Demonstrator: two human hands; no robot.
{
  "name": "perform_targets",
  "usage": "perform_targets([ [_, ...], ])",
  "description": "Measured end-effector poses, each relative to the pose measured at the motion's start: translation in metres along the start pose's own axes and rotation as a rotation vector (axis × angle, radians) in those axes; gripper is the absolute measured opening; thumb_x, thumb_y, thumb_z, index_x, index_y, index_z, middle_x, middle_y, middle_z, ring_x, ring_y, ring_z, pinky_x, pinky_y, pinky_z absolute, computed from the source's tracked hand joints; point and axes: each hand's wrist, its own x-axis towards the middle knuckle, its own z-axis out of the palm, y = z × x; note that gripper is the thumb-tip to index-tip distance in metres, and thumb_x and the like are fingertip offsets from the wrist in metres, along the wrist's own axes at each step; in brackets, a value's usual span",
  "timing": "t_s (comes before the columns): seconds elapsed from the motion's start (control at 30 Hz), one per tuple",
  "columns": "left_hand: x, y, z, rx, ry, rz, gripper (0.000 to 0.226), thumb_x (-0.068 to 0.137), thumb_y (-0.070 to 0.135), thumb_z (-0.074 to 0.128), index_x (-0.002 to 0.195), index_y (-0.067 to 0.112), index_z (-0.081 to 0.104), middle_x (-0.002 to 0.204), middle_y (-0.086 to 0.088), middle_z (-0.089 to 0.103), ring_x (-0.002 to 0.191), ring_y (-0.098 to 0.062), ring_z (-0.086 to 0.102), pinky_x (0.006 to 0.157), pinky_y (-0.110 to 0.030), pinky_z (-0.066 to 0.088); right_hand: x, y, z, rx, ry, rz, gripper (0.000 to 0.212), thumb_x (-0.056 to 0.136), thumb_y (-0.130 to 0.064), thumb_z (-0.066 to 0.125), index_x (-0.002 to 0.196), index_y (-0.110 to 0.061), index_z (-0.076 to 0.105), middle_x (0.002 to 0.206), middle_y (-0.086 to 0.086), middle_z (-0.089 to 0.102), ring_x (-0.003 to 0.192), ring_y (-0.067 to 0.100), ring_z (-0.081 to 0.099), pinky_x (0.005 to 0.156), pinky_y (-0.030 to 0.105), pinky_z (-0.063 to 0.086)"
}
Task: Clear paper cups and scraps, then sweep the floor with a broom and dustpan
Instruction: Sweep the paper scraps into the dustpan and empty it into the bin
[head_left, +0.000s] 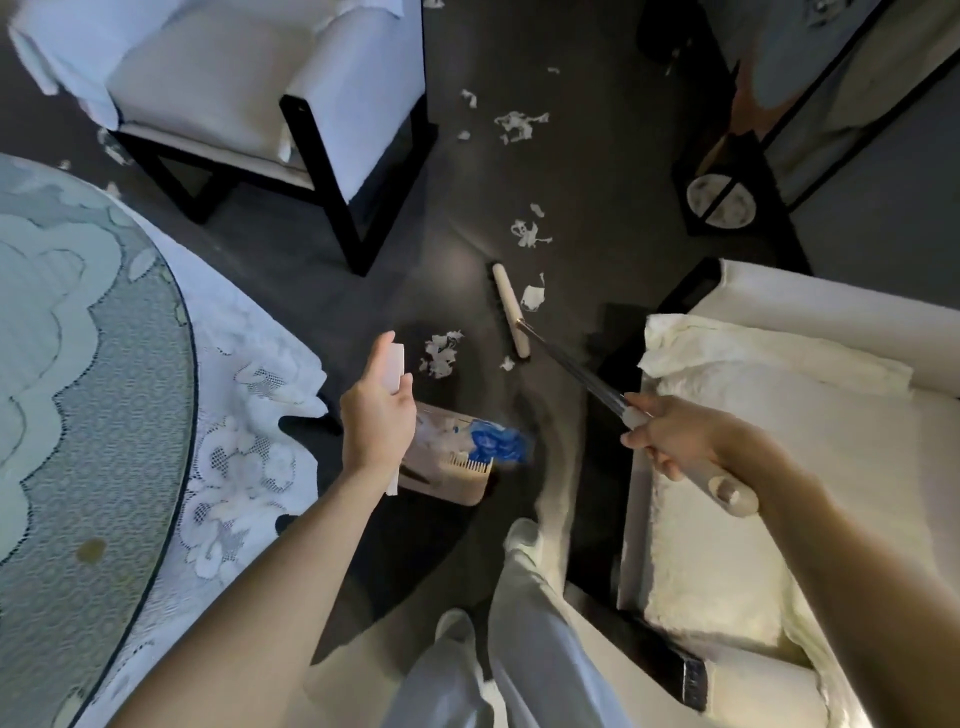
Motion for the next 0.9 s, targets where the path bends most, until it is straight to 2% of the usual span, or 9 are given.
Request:
perform_targets([
  [0.07,0.01,0.005,0.008,0.015,0.03,-0.032,0.046,0.093,0.01,0.057,0.136,0.023,0.049,0.111,-0.013,0.069,0.102,-0.033,0.062,0.083,-0.033,0.047,0.018,-0.009,-0.006,-0.128,0.016,-0.044,0.069,0.096,-0.006,0.054,0.153,-0.024,0.021,0.082,0.012,0.061,0.061,0.022,0.063,0.055,0.028,0.053],
  [0.13,0.024,0.01,0.013,0.012,0.064,-0.086,0.044,0.094,0.011,0.055,0.136,0.024,0.048,0.114,-0.01,0.068,0.105,-0.031,0.061,0.084,-0.032,0.045,0.036,-0.012,-0.01,-0.15,-0.013,-0.072,0.067,0.095,-0.004,0.049,0.153,-0.02,0.02,0.111,0.021,0.061,0.087,0.038,0.062,0.075,0.041,0.051],
  [0.17,0.031,0.013,0.017,0.001,0.088,-0.11,0.044,0.095,0.011,0.055,0.136,0.024,0.047,0.118,-0.008,0.067,0.107,-0.029,0.06,0.086,-0.03,0.044,0.045,-0.012,-0.012,-0.113,-0.033,-0.065,0.067,0.095,-0.003,0.048,0.153,-0.02,0.021,0.107,0.021,0.061,0.079,0.035,0.059,0.069,0.04,0.049],
  [0.23,0.044,0.02,0.025,-0.03,0.119,-0.132,0.045,0.095,0.009,0.053,0.137,0.022,0.046,0.122,-0.008,0.065,0.105,-0.032,0.061,0.093,-0.033,0.047,0.063,-0.011,-0.015,-0.029,-0.042,0.001,0.067,0.095,-0.002,0.049,0.152,-0.026,0.023,0.076,0.012,0.055,0.055,0.017,0.048,0.049,0.029,0.042],
  [0.33,0.055,0.035,0.041,-0.051,0.1,-0.157,0.045,0.096,0.009,0.051,0.138,0.022,0.044,0.111,-0.013,0.067,0.087,-0.04,0.065,0.079,-0.049,0.055,0.076,-0.01,-0.014,0.128,-0.097,0.086,0.07,0.093,0.004,0.05,0.151,-0.029,0.026,0.061,0.006,0.047,0.042,0.01,0.039,0.035,0.021,0.034],
  [0.4,0.056,0.042,0.047,-0.047,0.107,-0.166,0.046,0.095,0.009,0.051,0.139,0.022,0.044,0.109,-0.011,0.068,0.086,-0.037,0.064,0.082,-0.045,0.055,0.071,-0.013,-0.015,0.146,-0.135,0.095,0.07,0.093,0.005,0.049,0.151,-0.028,0.026,0.061,0.006,0.044,0.042,0.009,0.038,0.033,0.019,0.032],
  [0.47,0.055,0.045,0.047,-0.022,0.127,-0.161,0.047,0.095,0.008,0.052,0.139,0.02,0.045,0.118,-0.009,0.066,0.1,-0.034,0.062,0.091,-0.034,0.048,0.062,-0.019,-0.023,0.176,-0.177,0.108,0.068,0.093,0.005,0.049,0.149,-0.027,0.028,0.062,0.006,0.043,0.039,0.007,0.038,0.031,0.017,0.031],
  [0.6,0.056,0.042,0.038,-0.003,0.122,-0.195,0.046,0.096,0.01,0.051,0.14,0.021,0.044,0.124,-0.009,0.064,0.108,-0.037,0.058,0.093,-0.043,0.048,0.043,-0.035,-0.054,0.241,-0.248,0.127,0.06,0.095,0.003,0.048,0.145,-0.027,0.034,0.058,0.004,0.043,0.034,0.005,0.037,0.031,0.015,0.031],
  [0.9,0.072,0.031,0.025,0.032,0.141,-0.198,0.046,0.098,0.014,0.052,0.142,0.025,0.041,0.119,-0.012,0.065,0.107,-0.034,0.059,0.088,-0.04,0.049,0.069,-0.085,-0.064,0.111,-0.196,0.039,0.069,0.093,0.005,0.05,0.148,-0.03,0.028,0.051,0.005,0.045,0.033,0.009,0.039,0.031,0.018,0.033],
])
